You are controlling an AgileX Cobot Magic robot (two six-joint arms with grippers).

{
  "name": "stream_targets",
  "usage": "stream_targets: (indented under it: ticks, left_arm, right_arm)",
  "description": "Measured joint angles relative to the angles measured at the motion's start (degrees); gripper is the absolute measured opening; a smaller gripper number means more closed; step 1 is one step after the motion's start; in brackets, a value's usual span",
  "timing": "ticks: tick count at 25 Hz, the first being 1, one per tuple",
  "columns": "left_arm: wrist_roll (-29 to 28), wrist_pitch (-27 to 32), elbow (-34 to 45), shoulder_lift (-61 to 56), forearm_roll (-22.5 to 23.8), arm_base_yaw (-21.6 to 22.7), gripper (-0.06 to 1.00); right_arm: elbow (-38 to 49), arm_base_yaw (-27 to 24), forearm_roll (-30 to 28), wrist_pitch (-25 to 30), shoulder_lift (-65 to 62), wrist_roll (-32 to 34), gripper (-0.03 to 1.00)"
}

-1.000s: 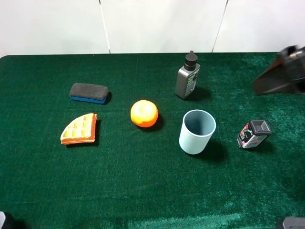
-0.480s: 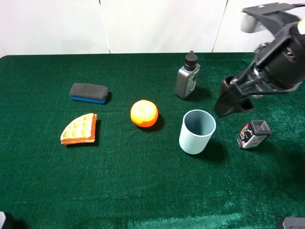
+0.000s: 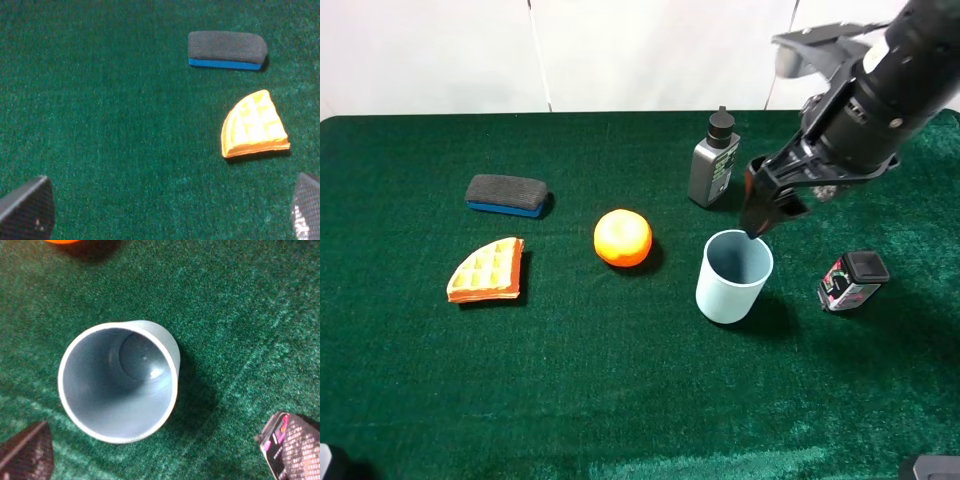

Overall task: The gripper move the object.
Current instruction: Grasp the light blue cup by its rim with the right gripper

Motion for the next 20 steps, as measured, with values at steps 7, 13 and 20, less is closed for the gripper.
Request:
stream_targets:
  ticks: [7, 13, 20]
  left_arm:
    - [0.0, 0.0, 0.0, 0.0, 0.0, 0.0, 0.95]
    - [0.0, 0.0, 0.0, 0.0, 0.0, 0.0, 0.95]
    - [0.0, 0.0, 0.0, 0.0, 0.0, 0.0, 0.95]
  right_arm:
    - [-0.19, 0.0, -0.72, -1.95, 4.33, -0.3, 0.7]
    - [-0.19, 0.0, -2.59, -3.34, 8.68, -0.48, 0.7]
    - [-0.19, 0.0, -4.58, -6.45, 13.74, -0.5, 0.7]
